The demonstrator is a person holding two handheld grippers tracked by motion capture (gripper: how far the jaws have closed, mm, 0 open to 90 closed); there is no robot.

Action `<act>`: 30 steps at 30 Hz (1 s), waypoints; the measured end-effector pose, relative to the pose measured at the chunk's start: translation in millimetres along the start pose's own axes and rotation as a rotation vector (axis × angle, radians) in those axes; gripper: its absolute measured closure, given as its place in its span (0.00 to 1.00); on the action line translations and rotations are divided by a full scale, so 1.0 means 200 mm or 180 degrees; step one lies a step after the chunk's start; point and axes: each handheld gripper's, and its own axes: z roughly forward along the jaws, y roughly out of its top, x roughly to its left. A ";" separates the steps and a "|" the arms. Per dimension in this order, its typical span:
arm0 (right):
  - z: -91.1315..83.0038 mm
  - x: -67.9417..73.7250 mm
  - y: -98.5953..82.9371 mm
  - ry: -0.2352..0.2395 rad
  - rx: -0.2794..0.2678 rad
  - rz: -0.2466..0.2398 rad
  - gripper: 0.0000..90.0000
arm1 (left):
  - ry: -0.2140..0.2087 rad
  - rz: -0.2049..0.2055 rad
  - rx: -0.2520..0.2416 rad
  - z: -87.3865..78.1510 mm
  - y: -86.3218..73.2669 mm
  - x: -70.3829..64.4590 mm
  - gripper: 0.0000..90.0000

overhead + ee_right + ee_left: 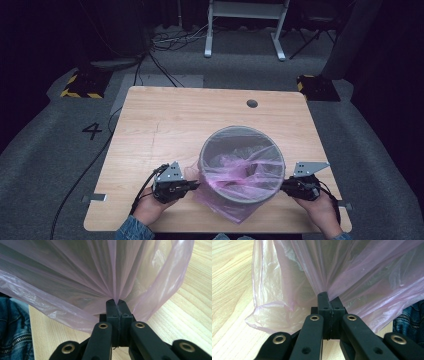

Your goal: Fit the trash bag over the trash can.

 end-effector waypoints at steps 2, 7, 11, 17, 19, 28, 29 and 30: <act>-0.02 0.02 0.01 -0.0097 -0.0059 -0.0047 0.98 | 0.0077 -0.0016 0.0070 0.00 -0.01 0.01 1.00; -0.11 0.04 0.08 -0.0248 -0.0321 -0.0176 0.96 | 0.0170 -0.0115 0.0245 0.06 -0.04 0.05 1.00; -0.09 0.01 0.11 -0.0272 -0.0179 -0.0156 1.00 | 0.0220 -0.0083 0.0174 0.06 -0.04 0.04 1.00; 0.04 -0.07 0.02 -0.0201 0.0285 0.0095 1.00 | 0.0305 -0.0052 -0.0132 0.00 0.00 0.03 1.00; 0.06 -0.07 0.00 -0.0157 0.0351 0.0144 1.00 | 0.0301 -0.0080 -0.0125 0.00 0.00 0.04 1.00; 0.03 -0.05 0.04 -0.0255 0.0321 0.0060 1.00 | 0.0194 -0.0186 0.0417 0.09 -0.05 0.06 1.00; 0.04 -0.06 0.03 -0.0270 0.0364 0.0064 1.00 | 0.0211 -0.0216 0.0422 0.08 -0.06 0.07 1.00; 0.04 -0.06 0.01 -0.0289 0.0398 0.0077 1.00 | 0.0226 -0.0271 0.0387 0.08 -0.06 0.08 1.00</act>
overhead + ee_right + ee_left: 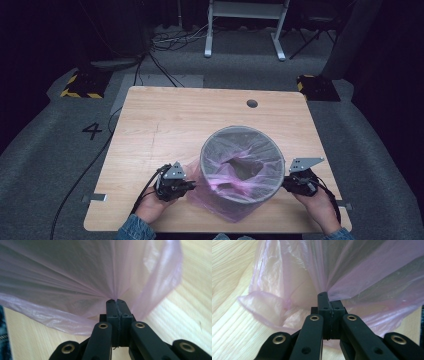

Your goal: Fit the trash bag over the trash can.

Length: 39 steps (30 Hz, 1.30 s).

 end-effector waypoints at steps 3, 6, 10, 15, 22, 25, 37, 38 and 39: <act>0.02 -0.02 -0.06 -0.0011 0.0206 0.0100 1.00 | 0.0002 -0.0053 -0.0090 -0.01 0.00 0.01 1.00; 0.04 -0.01 -0.11 -0.0009 0.0386 0.0127 1.00 | 0.0037 -0.0016 -0.0032 -0.01 0.00 0.00 1.00; -0.02 -0.01 -0.17 -0.0030 0.0332 0.0223 1.00 | 0.0046 0.0023 0.0297 0.03 -0.04 -0.01 1.00; -0.06 0.00 -0.20 -0.0024 0.0233 0.0251 0.99 | -0.0169 -0.0004 0.0336 0.01 -0.07 -0.01 0.99; -0.22 0.12 -0.10 0.0121 -0.0564 -0.0153 0.37 | -0.0495 0.0335 -0.0603 -0.19 0.04 -0.14 0.47; -0.23 0.18 -0.01 0.0236 -0.0614 -0.0413 0.54 | -0.0386 0.0486 -0.0657 -0.20 0.10 -0.18 0.54; -0.04 0.09 0.00 0.0162 -0.0016 -0.0242 1.00 | 0.0000 0.0374 -0.0304 -0.09 0.10 -0.11 0.99; -0.02 0.07 -0.01 0.0174 0.0042 -0.0226 1.00 | -0.0045 0.0310 -0.0289 -0.07 0.08 -0.09 0.99; -0.02 0.07 -0.01 0.0174 0.0042 -0.0226 1.00 | -0.0045 0.0310 -0.0289 -0.07 0.08 -0.09 0.99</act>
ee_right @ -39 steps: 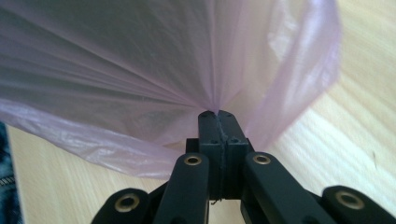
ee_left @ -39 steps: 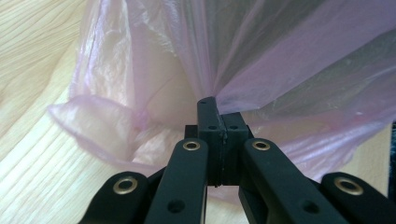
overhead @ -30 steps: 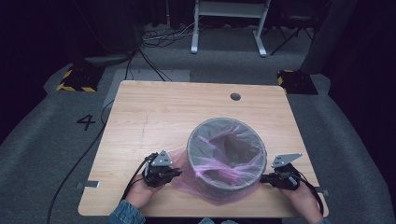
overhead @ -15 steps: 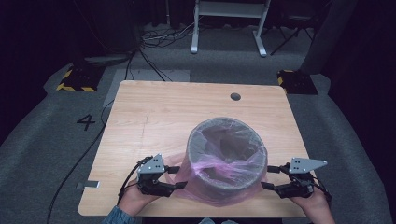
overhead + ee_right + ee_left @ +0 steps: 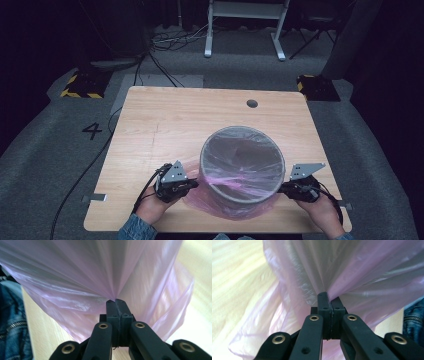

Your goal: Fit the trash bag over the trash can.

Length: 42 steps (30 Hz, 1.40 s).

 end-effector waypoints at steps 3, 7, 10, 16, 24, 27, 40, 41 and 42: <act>0.03 -0.01 -0.03 -0.0001 0.0075 0.0038 1.00 | -0.0024 -0.0009 0.0035 0.01 -0.01 0.01 0.99; 0.10 0.02 -0.09 -0.0019 0.0340 0.0006 1.00 | 0.0019 0.0259 0.0221 0.07 -0.04 -0.07 0.99; 0.03 0.05 -0.07 -0.0025 0.0078 -0.0073 0.91 | 0.0072 0.0186 -0.0035 0.01 -0.02 -0.06 0.99; -0.13 0.07 -0.04 -0.0005 -0.0406 0.0011 0.60 | 0.0315 0.0029 -0.0200 -0.04 0.01 0.00 0.99; -0.31 0.09 0.00 -0.0029 -0.0771 0.0004 0.48 | 0.0494 -0.0014 0.0029 0.05 0.07 0.09 0.92; -0.38 0.09 0.05 -0.0012 -0.0839 -0.0035 0.47 | 0.0488 -0.0152 -0.0062 0.07 0.10 0.17 0.90; -0.46 0.01 0.13 -0.0522 -0.1016 0.0130 0.20 | 0.0685 -0.0185 -0.0502 -0.16 0.02 0.12 0.47; -0.47 0.01 0.14 -0.0537 -0.1022 0.0160 0.17 | 0.0728 -0.0180 -0.0497 -0.18 0.01 0.12 0.46; -0.48 0.00 0.15 -0.0562 -0.1019 0.0205 0.17 | 0.0763 -0.0185 -0.0486 -0.20 -0.01 0.11 0.46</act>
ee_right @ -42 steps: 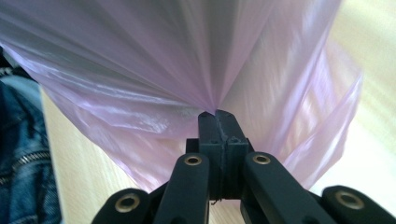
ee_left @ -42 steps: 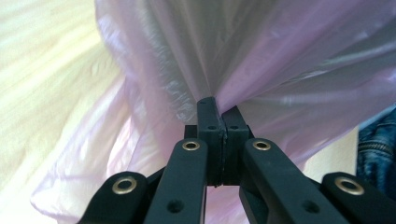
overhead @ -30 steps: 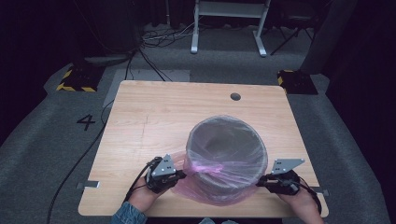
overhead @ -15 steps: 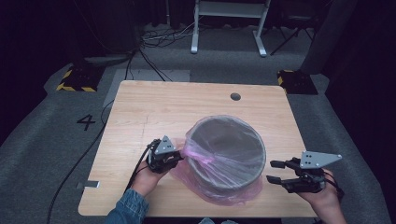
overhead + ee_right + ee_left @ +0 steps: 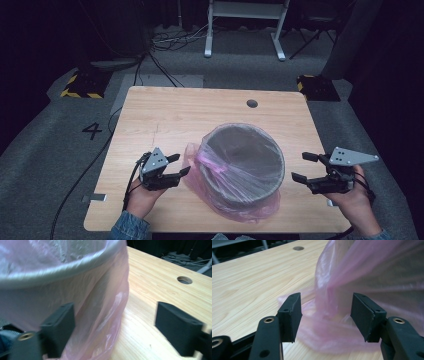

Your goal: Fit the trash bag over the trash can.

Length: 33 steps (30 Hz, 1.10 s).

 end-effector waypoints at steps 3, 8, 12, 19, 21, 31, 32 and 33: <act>0.00 -0.01 0.05 -0.0071 0.0052 0.0161 0.16 | 0.0098 -0.0072 0.0053 -0.04 -0.06 0.03 0.46; -0.03 -0.01 0.13 -0.0063 -0.0005 0.0020 0.16 | 0.0349 -0.0202 0.0170 -0.09 -0.14 0.08 0.46; -0.03 -0.02 0.21 -0.0162 0.0014 0.0028 0.17 | 0.0525 -0.0285 0.0259 -0.12 -0.19 0.11 0.46; 0.00 0.00 0.32 -0.0220 -0.0014 -0.0037 0.17 | 0.0647 -0.0269 0.0371 -0.12 -0.26 0.17 0.44; 0.00 0.00 0.33 -0.0224 -0.0026 -0.0062 0.18 | 0.0661 -0.0290 0.0408 -0.12 -0.27 0.19 0.44; 0.06 0.00 0.41 -0.0093 0.0108 0.0263 0.32 | 0.0720 -0.0348 0.0566 -0.08 -0.31 0.26 0.42; 0.06 -0.01 0.42 -0.0095 0.0095 0.0199 0.31 | 0.0722 -0.0340 0.0584 -0.07 -0.32 0.26 0.42; 0.07 -0.01 0.43 -0.0086 0.0070 0.0156 0.29 | 0.0719 -0.0358 0.0592 -0.07 -0.32 0.26 0.42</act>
